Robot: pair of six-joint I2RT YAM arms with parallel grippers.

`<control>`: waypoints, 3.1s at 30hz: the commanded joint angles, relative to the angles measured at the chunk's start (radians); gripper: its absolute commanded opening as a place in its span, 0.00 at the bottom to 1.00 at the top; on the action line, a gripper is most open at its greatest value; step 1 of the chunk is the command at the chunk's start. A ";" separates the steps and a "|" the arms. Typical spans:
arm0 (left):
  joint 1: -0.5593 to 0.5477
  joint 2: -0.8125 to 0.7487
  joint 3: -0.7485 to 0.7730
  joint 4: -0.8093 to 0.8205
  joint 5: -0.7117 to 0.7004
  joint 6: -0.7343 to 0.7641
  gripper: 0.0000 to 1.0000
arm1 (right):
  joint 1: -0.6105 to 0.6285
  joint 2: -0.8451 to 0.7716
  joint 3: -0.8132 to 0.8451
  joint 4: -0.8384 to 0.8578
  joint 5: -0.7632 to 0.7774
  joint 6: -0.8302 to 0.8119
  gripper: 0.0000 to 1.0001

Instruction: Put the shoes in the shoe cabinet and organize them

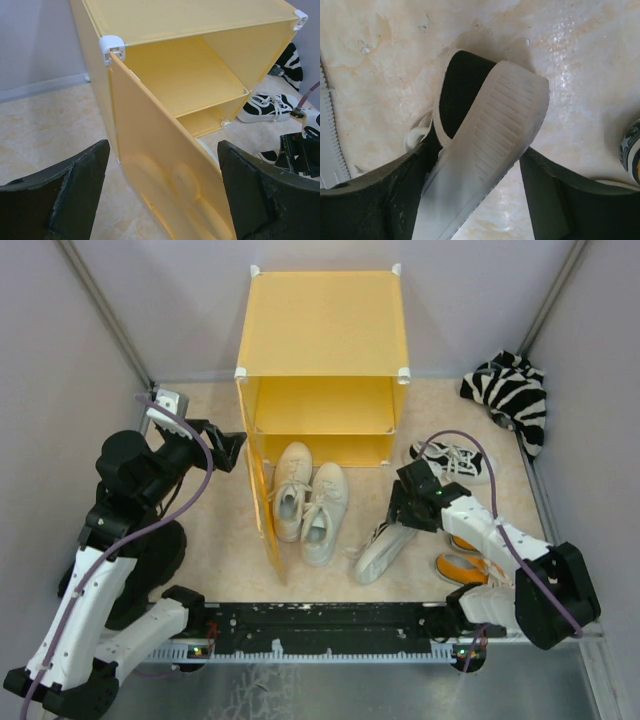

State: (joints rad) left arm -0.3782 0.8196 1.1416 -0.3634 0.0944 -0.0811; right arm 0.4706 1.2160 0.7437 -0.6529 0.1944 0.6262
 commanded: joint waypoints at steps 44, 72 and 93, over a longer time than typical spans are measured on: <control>-0.004 0.018 -0.047 0.053 0.050 -0.020 0.95 | -0.015 -0.296 0.101 -0.147 0.310 0.084 0.76; -0.003 -0.020 -0.057 0.030 0.049 -0.021 0.95 | -0.056 -0.047 0.320 -0.236 0.037 -0.660 0.76; -0.003 0.007 -0.057 0.040 0.109 -0.040 0.96 | -0.207 -0.068 0.141 -0.009 -0.043 -0.959 0.82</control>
State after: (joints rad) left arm -0.3782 0.8211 1.0851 -0.3347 0.1745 -0.1097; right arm 0.2955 1.1522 0.9222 -0.7643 0.2104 -0.2504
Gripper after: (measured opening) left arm 0.954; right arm 0.819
